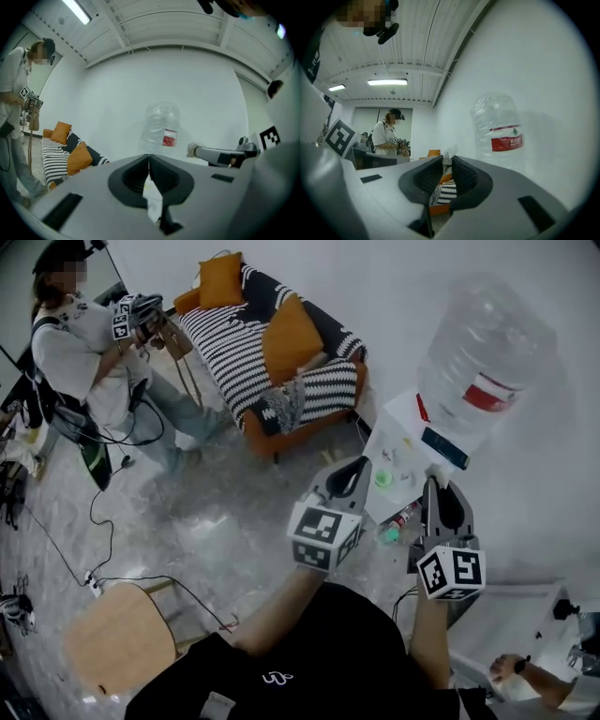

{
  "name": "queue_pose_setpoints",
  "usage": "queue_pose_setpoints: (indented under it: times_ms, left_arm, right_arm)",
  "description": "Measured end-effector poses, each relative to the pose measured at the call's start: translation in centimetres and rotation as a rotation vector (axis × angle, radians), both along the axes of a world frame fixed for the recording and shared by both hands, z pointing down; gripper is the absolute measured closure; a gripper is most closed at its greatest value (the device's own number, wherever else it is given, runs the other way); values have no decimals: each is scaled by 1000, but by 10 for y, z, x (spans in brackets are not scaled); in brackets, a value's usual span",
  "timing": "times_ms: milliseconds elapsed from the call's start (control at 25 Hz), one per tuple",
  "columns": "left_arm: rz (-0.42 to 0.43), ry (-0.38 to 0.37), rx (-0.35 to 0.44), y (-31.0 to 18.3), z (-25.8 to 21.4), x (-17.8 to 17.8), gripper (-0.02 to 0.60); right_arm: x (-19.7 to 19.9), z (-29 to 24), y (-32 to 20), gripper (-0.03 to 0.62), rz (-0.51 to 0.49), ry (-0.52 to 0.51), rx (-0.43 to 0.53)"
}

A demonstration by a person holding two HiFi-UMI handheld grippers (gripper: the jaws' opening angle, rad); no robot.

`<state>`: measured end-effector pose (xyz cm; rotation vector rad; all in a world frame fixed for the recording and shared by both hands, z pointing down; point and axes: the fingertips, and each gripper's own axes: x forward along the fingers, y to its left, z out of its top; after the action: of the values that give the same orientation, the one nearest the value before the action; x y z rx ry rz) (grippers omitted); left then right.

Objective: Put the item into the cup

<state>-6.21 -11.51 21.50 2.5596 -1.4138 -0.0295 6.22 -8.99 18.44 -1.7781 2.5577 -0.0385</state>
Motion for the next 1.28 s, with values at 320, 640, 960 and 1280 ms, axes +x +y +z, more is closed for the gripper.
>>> queue_pose_setpoints:
  times_ms: [320,640,960,1280]
  left_arm:
    - [38,31,5,-28,-1,3,566]
    - [72,27,-47,-53,21,10,566]
    - [107,-21,-120,-71,65,21,566]
    - [111,-41,-181,-92,135,37,567]
  right_arm:
    - [-1,0,-23,531,22,48,-25]
    - [-2,25,-43,531,30,81,-98]
    - [3,65,-58,531,32,81,-181]
    - [12,130,-77,531,34,80,-250]
